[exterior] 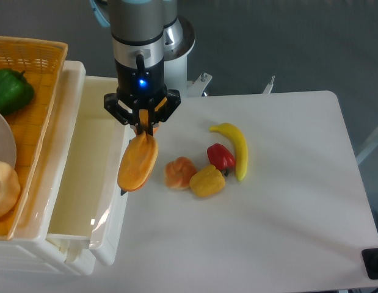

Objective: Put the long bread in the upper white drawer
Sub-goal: 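Lift the long bread and carry it over the open white drawer, then lower the long bread into the drawer, laying it lengthwise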

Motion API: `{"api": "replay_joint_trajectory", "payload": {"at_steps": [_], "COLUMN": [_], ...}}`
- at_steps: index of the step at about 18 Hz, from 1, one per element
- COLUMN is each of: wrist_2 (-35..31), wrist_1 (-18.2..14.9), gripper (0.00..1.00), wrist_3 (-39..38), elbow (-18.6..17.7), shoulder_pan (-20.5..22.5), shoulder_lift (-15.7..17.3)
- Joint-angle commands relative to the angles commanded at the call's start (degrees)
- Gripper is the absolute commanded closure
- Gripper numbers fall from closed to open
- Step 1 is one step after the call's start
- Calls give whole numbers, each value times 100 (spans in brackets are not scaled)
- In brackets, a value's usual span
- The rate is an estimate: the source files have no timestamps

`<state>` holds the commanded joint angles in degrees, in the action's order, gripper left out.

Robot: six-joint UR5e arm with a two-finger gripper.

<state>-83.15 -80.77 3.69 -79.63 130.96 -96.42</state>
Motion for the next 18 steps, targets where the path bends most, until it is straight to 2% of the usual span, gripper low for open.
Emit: {"api": "replay_joint_trajectory", "payload": {"at_steps": [4, 9, 18], "wrist_2": [27, 237, 422], "wrist_1": [0, 0, 44], "gripper": [100, 100, 100], "wrist_3": [-26, -70, -123], "elbow": [35, 44, -53], "shoulder_pan": [-97, -202, -607], "shoulder_lift": [53, 281, 53]}}
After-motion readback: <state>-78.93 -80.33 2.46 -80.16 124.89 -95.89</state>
